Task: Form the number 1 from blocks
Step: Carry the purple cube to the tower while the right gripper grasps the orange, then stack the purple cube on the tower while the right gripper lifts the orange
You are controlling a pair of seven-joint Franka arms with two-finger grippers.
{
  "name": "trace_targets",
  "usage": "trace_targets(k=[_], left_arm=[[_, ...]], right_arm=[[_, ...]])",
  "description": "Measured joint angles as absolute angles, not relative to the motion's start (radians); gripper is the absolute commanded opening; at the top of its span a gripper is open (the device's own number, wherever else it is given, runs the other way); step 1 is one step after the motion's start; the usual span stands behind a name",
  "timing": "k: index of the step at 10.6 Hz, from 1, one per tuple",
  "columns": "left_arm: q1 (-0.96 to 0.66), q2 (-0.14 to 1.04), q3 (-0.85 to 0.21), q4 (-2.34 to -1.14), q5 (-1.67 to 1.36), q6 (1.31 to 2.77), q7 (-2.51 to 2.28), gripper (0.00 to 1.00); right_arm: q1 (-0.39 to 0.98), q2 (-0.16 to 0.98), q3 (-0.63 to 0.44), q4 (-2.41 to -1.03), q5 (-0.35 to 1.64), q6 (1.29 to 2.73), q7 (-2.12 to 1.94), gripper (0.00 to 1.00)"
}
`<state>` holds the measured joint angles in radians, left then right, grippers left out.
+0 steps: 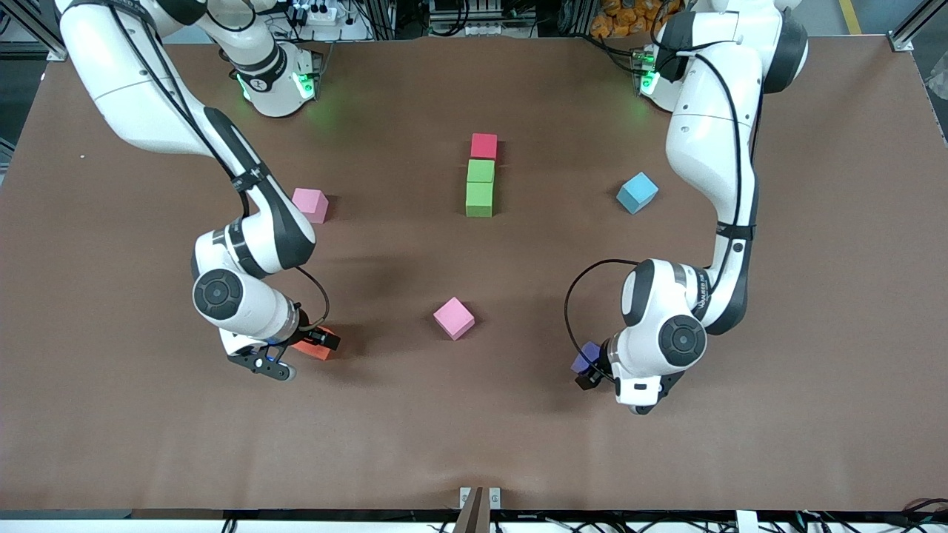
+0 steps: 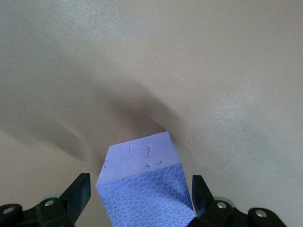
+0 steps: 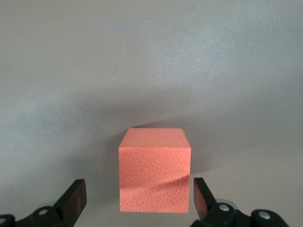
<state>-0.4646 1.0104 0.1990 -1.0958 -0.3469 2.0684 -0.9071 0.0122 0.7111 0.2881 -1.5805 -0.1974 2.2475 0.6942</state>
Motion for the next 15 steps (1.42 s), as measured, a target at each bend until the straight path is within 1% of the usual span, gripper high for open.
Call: trace_targets(k=[1,4,6,7,8,13,15], left_arm=[[-0.468,1.016,0.199,-1.096,-0.347,2.071,-0.900,0.00],[-0.504,1.020,0.199,-1.094,-0.320,2.078,-0.882,0.00],[-0.563,1.010,0.194,-1.088,-0.241,2.045,-0.868,0.00],[-0.590,0.998,0.180,-1.085,-0.227,2.018,-0.867,0.00],[-0.611,0.983,0.156,-1.083,-0.222,1.985,-0.865,0.00],[-0.651,0.927,0.011,-1.082,-0.216,1.853,-0.814,0.00],[-0.665,0.914,-0.048,-1.096,-0.175,1.826,-0.801,0.00]], right_arm=[[0.012,0.720,0.282,-1.580,-0.198,2.247,0.682,1.00],[0.011,0.732,0.256,-1.578,-0.198,2.247,0.645,1.00],[0.012,0.743,0.253,-1.577,-0.198,2.247,0.641,1.00],[0.014,0.749,0.254,-1.577,-0.198,2.247,0.641,0.55],[0.017,0.756,0.254,-1.577,-0.198,2.252,0.641,0.01],[0.032,0.766,0.257,-1.567,-0.197,2.269,0.639,0.00],[0.054,0.764,0.260,-1.552,-0.197,2.269,0.639,0.00]])
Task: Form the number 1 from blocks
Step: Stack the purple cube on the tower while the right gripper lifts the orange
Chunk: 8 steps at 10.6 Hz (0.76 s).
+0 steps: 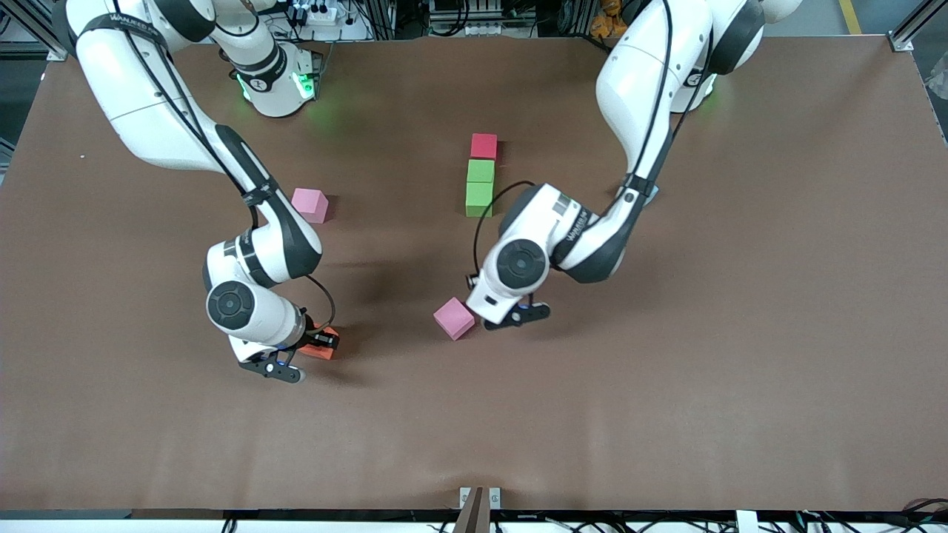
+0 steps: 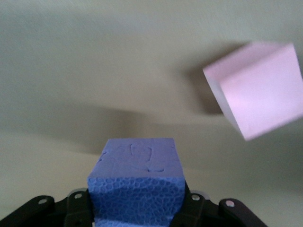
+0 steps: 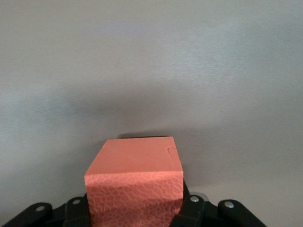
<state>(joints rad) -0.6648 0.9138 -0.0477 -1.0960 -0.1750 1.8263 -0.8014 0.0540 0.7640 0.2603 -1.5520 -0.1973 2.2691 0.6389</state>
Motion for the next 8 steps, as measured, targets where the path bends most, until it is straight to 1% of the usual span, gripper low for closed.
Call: trace_targets(k=[2,5,8], left_arm=[[-0.687,0.905,-0.087,-1.135,-0.132,1.832,-0.801,0.00],[-0.693,0.873,-0.127,-1.267,-0.094,1.938,-0.801,0.00],[-0.693,0.838,-0.156,-1.354,-0.093,1.986,-0.800,0.00]], right_arm=[[0.068,0.757,0.265,-1.541,-0.197,2.263,0.632,0.00],[0.075,0.737,0.275,-1.537,-0.197,2.232,0.623,0.00],[0.078,0.733,0.278,-1.537,-0.197,2.224,0.620,0.00]])
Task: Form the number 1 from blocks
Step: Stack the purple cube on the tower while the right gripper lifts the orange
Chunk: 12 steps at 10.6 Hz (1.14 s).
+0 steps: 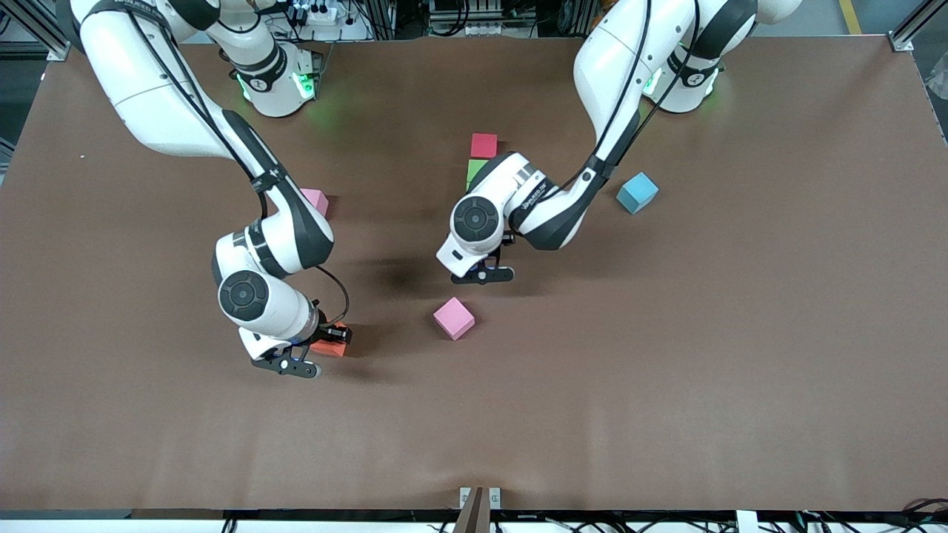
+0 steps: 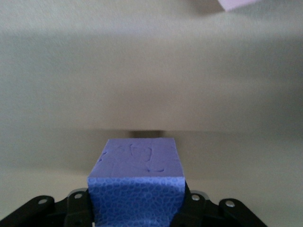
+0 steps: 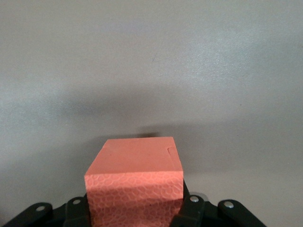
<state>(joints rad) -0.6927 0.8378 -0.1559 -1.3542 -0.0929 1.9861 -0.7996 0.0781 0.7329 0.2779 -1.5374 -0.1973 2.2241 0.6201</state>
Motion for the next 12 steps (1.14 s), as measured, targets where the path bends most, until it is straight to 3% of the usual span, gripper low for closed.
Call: trace_targets(k=[4,7,8,9,12], left_arm=[[-0.693,0.789,-0.200,-1.496,-0.064,2.100,-0.800,0.00],[-0.693,0.781,-0.205,-1.525,-0.062,2.121,-0.800,0.00],[-0.693,0.780,-0.207,-1.526,-0.062,2.122,-0.800,0.67],[-0.693,0.780,-0.209,-1.526,-0.062,2.123,-0.804,1.00],[-0.691,0.777,-0.215,-1.526,-0.062,2.125,-0.834,1.00]], right_arm=[[0.084,0.733,0.278,-1.537,-0.197,2.224,0.619,0.00],[0.092,0.733,0.278,-1.537,-0.197,2.222,0.619,0.00],[0.096,0.733,0.279,-1.537,-0.197,2.220,0.619,0.00],[0.102,0.733,0.279,-1.537,-0.197,2.217,0.619,0.00],[0.123,0.732,0.279,-1.537,-0.197,2.208,0.619,0.00]])
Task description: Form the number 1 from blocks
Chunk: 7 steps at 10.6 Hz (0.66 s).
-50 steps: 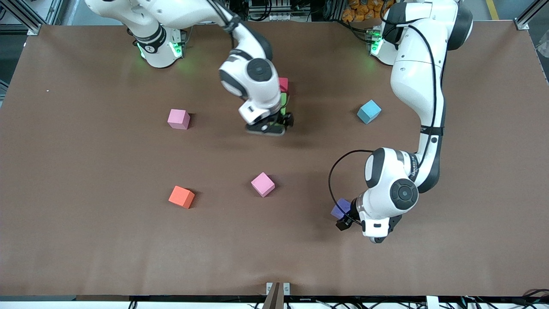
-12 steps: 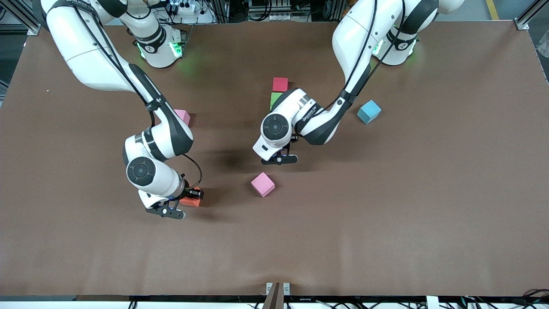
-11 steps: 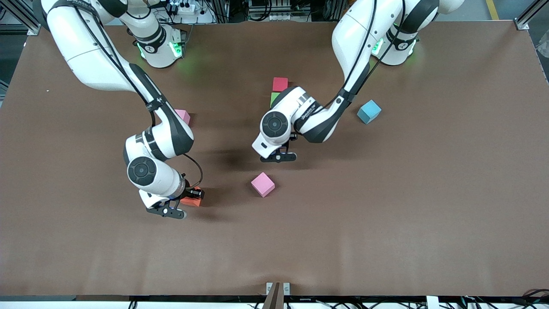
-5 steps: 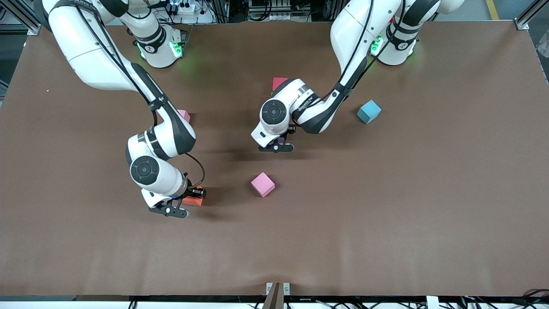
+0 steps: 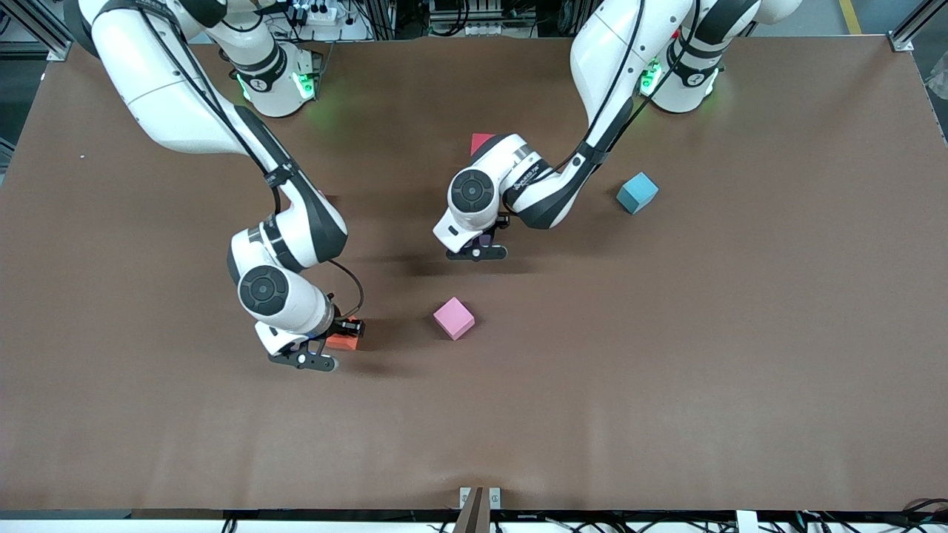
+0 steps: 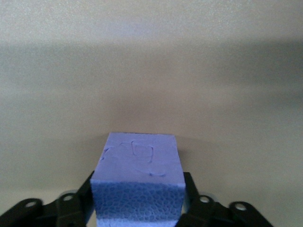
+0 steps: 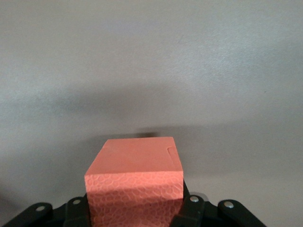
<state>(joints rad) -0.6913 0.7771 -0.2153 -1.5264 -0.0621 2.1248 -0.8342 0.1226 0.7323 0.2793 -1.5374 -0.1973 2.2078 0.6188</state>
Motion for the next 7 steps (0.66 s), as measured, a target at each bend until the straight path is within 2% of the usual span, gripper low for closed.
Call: trace_targets(k=[3,4,7], left_arm=[[-0.681,0.758,-0.225,-1.522,-0.062,2.138,-0.876,1.00],[-0.666,0.717,-0.233,-1.513,-0.062,2.136,-0.906,1.00],[-0.515,0.453,-0.232,-1.496,-0.058,1.998,-0.887,1.00]], right_arm=[[0.154,0.725,0.279,-1.538,-0.197,2.186,0.620,0.00],[0.170,0.721,0.279,-1.540,-0.197,2.170,0.620,0.00],[0.265,0.700,0.283,-1.563,-0.197,2.162,0.661,0.00]])
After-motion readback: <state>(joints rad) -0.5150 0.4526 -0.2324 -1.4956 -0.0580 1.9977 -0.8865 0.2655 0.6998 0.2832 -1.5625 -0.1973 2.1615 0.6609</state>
